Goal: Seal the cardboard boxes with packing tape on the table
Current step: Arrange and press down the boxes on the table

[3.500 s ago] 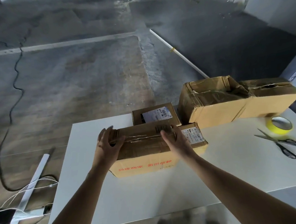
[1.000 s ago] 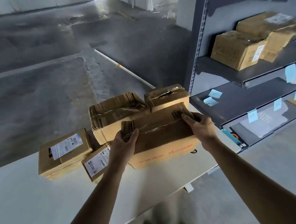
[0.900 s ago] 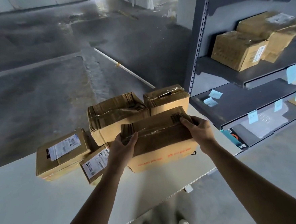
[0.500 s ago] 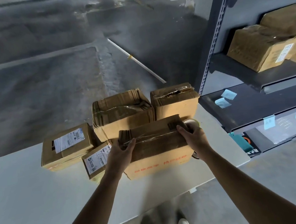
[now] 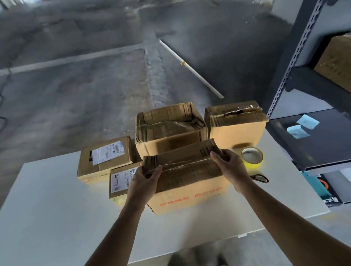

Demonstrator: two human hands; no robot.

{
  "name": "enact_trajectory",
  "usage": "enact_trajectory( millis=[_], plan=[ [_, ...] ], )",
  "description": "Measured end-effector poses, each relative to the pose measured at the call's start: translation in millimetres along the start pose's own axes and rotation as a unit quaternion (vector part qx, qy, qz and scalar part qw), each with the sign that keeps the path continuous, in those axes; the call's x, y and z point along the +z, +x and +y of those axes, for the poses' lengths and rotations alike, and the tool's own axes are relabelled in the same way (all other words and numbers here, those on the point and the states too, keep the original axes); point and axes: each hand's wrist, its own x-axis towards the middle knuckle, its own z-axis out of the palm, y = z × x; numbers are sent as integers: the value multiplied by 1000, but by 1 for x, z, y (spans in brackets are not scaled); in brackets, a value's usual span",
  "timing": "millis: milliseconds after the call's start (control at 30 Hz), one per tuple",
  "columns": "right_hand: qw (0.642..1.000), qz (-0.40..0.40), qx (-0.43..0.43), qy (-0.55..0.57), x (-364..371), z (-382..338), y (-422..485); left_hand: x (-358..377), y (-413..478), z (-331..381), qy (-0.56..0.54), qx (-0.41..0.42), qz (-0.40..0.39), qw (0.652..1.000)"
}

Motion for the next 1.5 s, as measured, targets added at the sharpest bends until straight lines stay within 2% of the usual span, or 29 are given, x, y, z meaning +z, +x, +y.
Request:
enact_trajectory(
  millis=[700,1167,1500],
  plan=[
    [996,-88,0,1,97,-33,-16,-74,23,-59,12,-38,63,997],
    [996,-88,17,-4,149,-46,-26,-113,37,-91,15,-53,76,996],
    [999,-36,21,24,113,-41,-34,-90,43,-72,11,-8,29,999]
  ],
)
